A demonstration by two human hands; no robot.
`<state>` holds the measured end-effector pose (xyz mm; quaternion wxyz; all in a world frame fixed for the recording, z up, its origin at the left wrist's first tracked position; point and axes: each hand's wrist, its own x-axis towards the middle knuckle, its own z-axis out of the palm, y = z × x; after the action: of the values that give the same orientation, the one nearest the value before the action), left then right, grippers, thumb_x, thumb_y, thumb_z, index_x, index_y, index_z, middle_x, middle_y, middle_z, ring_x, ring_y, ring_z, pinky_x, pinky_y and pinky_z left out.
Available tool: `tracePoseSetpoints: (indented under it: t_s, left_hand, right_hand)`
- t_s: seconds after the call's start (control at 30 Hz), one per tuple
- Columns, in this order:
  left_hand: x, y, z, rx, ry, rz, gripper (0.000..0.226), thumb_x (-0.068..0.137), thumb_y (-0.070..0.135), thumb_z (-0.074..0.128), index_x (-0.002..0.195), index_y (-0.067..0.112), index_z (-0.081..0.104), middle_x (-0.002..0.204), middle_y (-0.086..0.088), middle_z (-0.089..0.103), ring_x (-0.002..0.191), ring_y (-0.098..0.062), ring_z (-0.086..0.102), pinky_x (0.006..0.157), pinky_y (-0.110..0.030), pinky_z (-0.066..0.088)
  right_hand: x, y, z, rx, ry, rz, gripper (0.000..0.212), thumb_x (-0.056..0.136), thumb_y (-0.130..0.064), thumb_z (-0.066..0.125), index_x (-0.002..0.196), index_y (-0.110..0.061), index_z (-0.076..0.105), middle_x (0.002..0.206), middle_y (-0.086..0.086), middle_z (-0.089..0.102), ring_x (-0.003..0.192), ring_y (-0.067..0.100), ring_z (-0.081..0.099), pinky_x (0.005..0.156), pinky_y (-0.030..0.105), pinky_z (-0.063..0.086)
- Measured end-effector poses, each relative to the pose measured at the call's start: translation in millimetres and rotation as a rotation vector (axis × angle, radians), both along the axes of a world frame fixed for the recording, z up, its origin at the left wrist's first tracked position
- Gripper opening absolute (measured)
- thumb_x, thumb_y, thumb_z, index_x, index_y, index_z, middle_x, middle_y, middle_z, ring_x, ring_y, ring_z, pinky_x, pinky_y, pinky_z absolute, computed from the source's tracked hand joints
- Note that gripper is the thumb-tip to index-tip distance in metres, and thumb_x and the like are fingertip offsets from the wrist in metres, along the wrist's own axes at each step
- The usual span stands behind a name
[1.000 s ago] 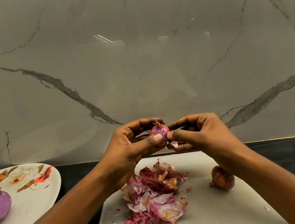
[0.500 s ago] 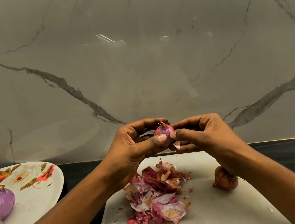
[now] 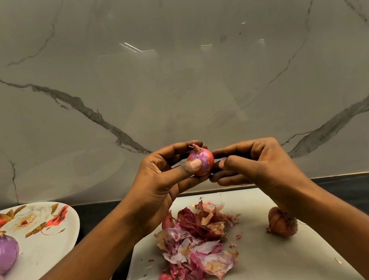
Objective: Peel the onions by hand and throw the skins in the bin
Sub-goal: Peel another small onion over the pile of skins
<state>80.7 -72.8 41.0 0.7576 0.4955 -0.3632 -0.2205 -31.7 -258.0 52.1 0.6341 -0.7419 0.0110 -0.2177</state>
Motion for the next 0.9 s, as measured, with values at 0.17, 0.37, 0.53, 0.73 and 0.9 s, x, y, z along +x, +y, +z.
tracePoseSetpoints:
  t_s: [0.17,0.37,0.53,0.73,0.9]
  left_hand:
    - [-2.2,-0.6,-2.4,0.032,-0.041,0.014,0.047,0.079,0.003,0.075,0.125,0.004,0.069,0.123,-0.013,0.075,0.115,-0.032,0.073,0.087,-0.032,0.063]
    - [-3.4,-2.0,-4.4,0.047,-0.043,0.011,0.046,0.079,0.001,0.074,0.125,0.002,0.069,0.123,-0.013,0.076,0.116,-0.032,0.073,0.088,-0.034,0.063]
    - [-4.3,-1.8,-2.7,0.042,-0.045,0.013,0.044,0.078,0.002,0.074,0.122,0.004,0.071,0.120,-0.010,0.077,0.114,-0.030,0.074,0.085,-0.032,0.064]
    - [-1.2,-4.4,-6.8,0.051,-0.056,0.100,0.051,0.073,0.006,0.081,0.123,0.004,0.070,0.122,-0.012,0.075,0.116,-0.032,0.073,0.094,-0.040,0.062]
    - [0.1,-5.2,-9.3,0.097,-0.088,0.141,0.053,0.071,0.009,0.084,0.123,0.008,0.071,0.124,-0.012,0.075,0.117,-0.032,0.072,0.107,-0.054,0.054]
  right_hand:
    - [-0.3,1.9,0.2,0.008,0.021,0.011,0.030,0.083,-0.021,0.079,0.110,-0.006,0.077,0.092,0.016,0.081,0.086,0.033,0.080,0.075,0.032,0.067]
    - [2.2,-1.5,-5.4,-0.097,-0.002,-0.046,0.020,0.088,-0.007,0.078,0.109,-0.006,0.076,0.089,0.013,0.081,0.083,0.028,0.081,0.073,0.032,0.067]
    - [3.3,-3.1,-8.3,-0.187,-0.045,-0.089,0.015,0.092,0.000,0.073,0.105,-0.007,0.078,0.085,0.010,0.081,0.078,0.025,0.081,0.071,0.030,0.066]
    - [1.8,-3.6,-5.9,-0.176,-0.060,-0.090,0.013,0.095,-0.003,0.071,0.104,-0.007,0.079,0.089,0.009,0.082,0.083,0.025,0.081,0.075,0.035,0.067]
    - [0.7,-3.9,-7.8,-0.318,-0.097,-0.093,0.024,0.084,-0.025,0.082,0.103,-0.010,0.082,0.087,0.003,0.082,0.080,0.020,0.080,0.072,0.033,0.066]
